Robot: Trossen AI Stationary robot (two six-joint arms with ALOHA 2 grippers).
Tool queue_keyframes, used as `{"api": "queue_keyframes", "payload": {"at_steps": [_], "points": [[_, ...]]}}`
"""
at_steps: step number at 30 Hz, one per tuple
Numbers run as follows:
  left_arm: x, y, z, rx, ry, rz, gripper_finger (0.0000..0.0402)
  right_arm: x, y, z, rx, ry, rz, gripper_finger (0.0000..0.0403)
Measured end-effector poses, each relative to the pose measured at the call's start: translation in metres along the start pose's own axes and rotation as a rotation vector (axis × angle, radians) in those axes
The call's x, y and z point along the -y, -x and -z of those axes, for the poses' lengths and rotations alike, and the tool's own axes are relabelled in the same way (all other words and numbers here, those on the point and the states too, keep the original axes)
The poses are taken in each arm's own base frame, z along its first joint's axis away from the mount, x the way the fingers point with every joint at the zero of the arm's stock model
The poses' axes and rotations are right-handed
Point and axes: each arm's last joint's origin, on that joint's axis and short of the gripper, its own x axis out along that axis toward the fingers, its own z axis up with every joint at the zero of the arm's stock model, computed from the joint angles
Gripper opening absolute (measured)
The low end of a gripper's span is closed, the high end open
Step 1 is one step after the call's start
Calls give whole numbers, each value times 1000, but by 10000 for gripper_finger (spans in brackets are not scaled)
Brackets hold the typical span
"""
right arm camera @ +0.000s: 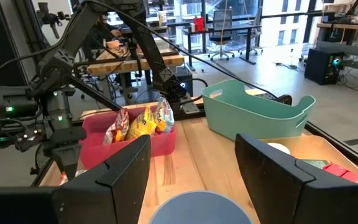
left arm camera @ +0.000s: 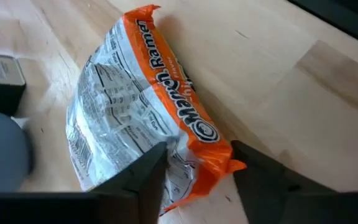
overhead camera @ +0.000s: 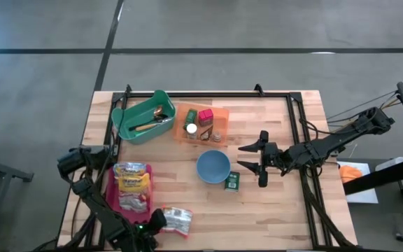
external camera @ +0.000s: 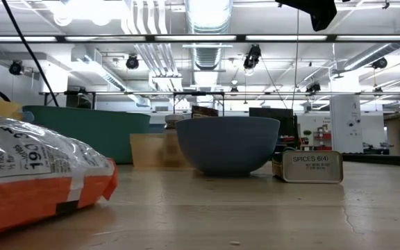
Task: Pick & Place Food Item
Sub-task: Put the orange noodle pack into the pink bin
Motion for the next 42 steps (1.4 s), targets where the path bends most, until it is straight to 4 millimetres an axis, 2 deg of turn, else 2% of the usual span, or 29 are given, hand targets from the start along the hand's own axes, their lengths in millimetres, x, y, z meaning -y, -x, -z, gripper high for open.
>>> {"api": "queue_keyframes", "payload": {"at_steps": [7,15,24,29,36,42], "points": [[0,1,0,3,43,15,83,0,0,0,0,-1,0,231],[-2,4,-1,12,60,31,6,0,0,0,1,-2,0,231],[-19,29,-9,104,240,0,1,0,0,0,1,-2,0,231],[-36,48,-15,179,425,-47,0,0,0,0,1,-7,-1,231],[-61,72,-14,279,757,-106,0,0,0,0,1,-9,-1,231],[-80,101,-11,380,957,-103,0,0,0,0,1,-9,-1,231]]}}
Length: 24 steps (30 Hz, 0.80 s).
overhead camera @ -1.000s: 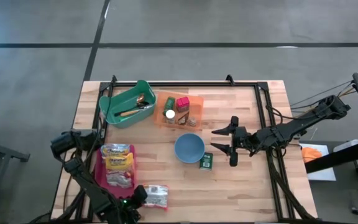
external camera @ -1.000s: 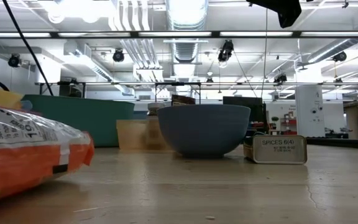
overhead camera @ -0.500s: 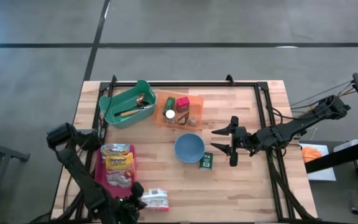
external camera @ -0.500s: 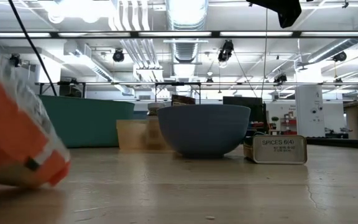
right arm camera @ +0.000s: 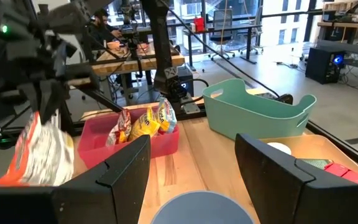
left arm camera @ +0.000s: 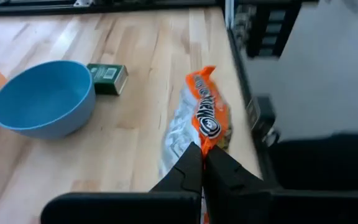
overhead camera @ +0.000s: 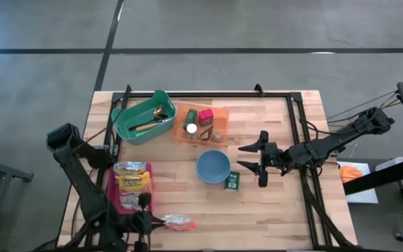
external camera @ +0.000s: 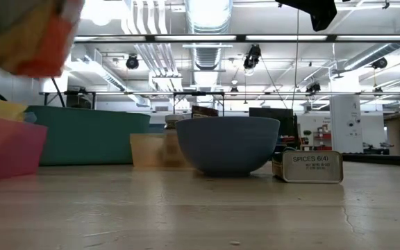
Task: Pick & Place Food Item
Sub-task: Put the orange noodle pack into the pink bin
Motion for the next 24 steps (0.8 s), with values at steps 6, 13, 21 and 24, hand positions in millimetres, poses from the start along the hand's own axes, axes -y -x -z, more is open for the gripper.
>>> {"api": "queue_keyframes", "payload": {"at_steps": [6,13,21,24], "points": [[-14,27,-18,40,181,51,0,0,0,0,-1,1,-1,231],[-28,48,-8,-104,369,62,0,0,0,1,-8,4,-10,231],[-28,64,14,-283,381,39,0,-1,0,1,-12,4,-27,231],[-29,70,20,-327,397,22,0,-1,0,1,-12,4,-27,231]]}}
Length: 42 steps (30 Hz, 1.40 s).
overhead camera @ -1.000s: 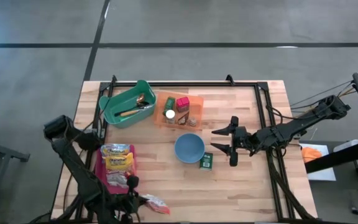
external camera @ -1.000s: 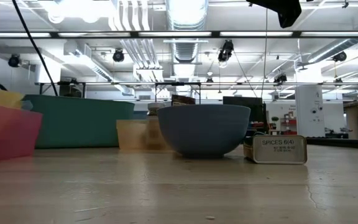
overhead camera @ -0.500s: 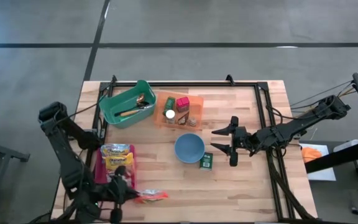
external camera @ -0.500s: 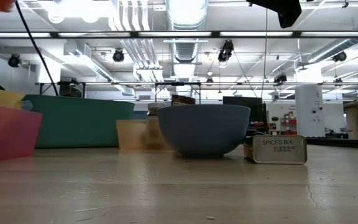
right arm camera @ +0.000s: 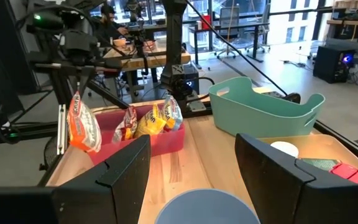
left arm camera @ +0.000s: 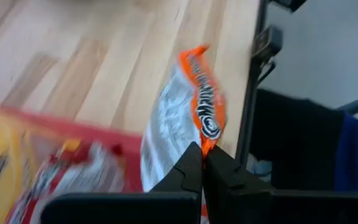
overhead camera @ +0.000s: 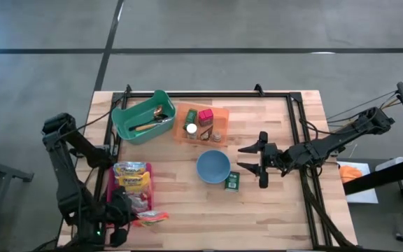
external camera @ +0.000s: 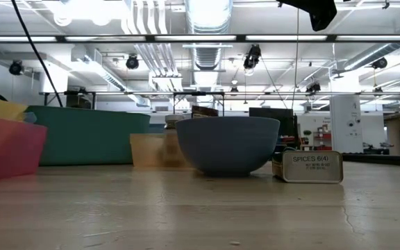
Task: Pick & Place Food Item
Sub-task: Put the orange noodle pack into the pink bin
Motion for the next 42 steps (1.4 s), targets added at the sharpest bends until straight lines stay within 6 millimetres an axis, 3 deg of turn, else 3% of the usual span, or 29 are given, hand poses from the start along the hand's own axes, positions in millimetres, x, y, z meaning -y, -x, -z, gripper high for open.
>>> {"api": "queue_keyframes", "payload": {"at_steps": [10,19,29,42], "points": [[-12,12,14,-68,71,-84,0,0,0,0,1,0,1,231],[-15,13,14,-69,116,-112,0,0,0,0,1,0,1,231],[-9,35,-1,-33,127,-103,0,0,0,0,1,0,0,231],[-10,20,12,-50,131,-84,0,-1,0,0,-4,-20,-23,231]]}}
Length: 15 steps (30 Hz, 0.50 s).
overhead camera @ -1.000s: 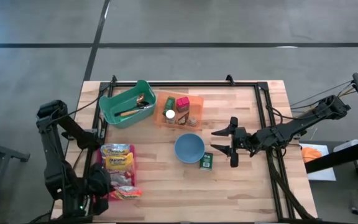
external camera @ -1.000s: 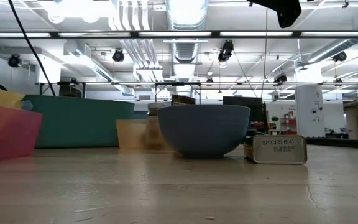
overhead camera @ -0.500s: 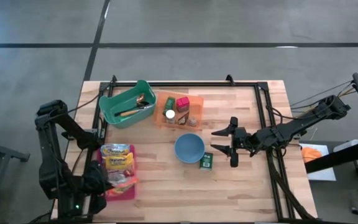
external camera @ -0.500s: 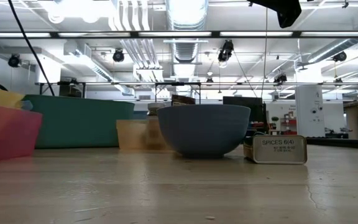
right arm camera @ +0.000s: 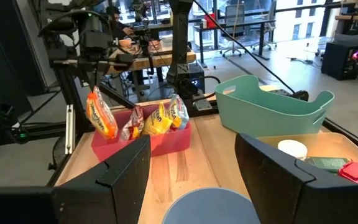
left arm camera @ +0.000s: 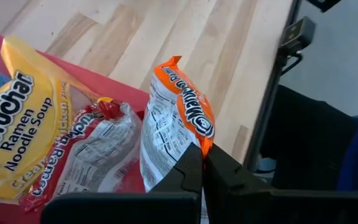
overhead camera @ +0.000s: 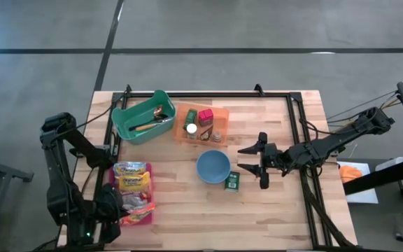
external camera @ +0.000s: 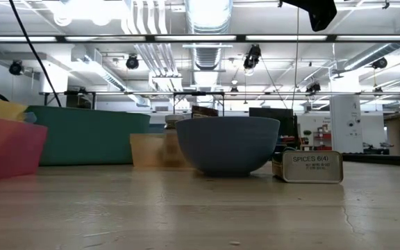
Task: Pick & Place Food Item
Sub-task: Put the orange noodle pack into the pink bin
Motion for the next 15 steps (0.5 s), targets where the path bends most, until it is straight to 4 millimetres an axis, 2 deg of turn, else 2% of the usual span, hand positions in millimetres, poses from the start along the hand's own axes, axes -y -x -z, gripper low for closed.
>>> {"api": "queue_keyframes", "payload": {"at_steps": [8,15], "points": [[-8,-30,19,-38,34,23,0,0,0,0,0,0,0,231],[-17,-40,29,-178,89,-22,0,0,0,0,1,0,0,231]]}}
